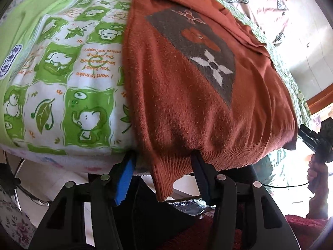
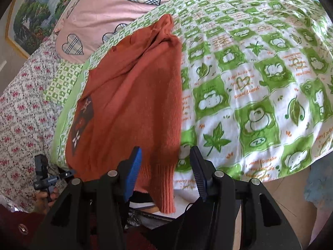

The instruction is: Fold small clothes

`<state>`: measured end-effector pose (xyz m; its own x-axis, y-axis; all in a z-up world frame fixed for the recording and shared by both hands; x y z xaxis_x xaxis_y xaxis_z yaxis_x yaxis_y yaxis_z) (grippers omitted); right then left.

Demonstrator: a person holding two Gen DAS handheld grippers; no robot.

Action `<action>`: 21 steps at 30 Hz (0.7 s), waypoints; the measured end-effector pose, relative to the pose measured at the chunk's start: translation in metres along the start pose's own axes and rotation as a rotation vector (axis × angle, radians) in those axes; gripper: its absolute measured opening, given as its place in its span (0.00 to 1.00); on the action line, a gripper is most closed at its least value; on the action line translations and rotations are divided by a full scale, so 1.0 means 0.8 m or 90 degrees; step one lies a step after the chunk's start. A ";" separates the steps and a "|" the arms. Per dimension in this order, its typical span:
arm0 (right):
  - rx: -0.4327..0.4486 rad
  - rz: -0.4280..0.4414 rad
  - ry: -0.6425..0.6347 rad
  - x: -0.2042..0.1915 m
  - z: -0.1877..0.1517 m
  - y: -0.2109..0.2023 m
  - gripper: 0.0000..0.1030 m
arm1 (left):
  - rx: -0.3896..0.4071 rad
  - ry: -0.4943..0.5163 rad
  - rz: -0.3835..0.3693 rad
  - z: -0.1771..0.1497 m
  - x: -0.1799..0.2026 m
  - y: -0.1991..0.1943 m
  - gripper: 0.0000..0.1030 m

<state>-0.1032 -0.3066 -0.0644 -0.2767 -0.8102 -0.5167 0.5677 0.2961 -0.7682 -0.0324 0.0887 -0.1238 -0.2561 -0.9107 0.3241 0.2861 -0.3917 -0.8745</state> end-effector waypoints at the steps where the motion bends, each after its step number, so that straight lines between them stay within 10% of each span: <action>1: -0.009 0.000 -0.009 -0.003 -0.003 0.003 0.48 | 0.000 0.005 0.001 0.001 0.001 0.001 0.50; 5: -0.030 -0.007 -0.055 -0.021 -0.014 0.022 0.40 | -0.005 0.030 0.009 -0.001 0.005 0.004 0.21; 7: -0.041 -0.007 -0.051 -0.022 -0.016 0.029 0.10 | -0.007 0.036 -0.001 0.000 0.012 0.007 0.08; 21: 0.012 0.085 -0.019 -0.029 -0.004 -0.019 0.09 | 0.150 0.033 -0.095 0.022 0.032 -0.078 0.04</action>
<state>-0.1078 -0.2908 -0.0424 -0.1746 -0.7787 -0.6026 0.6127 0.3932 -0.6856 -0.0408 0.0874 -0.0542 -0.3567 -0.8355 0.4180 0.4472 -0.5456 -0.7088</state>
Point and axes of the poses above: each gripper's, at about its wrist camera, not at the fingertips, and y roughly the way its jaws point, x to its right, z to its top, the point moved 7 cm from there along y, roughly the way its jaws point, and after that the axes turned 8 degrees about y, right-handed, at the moved point
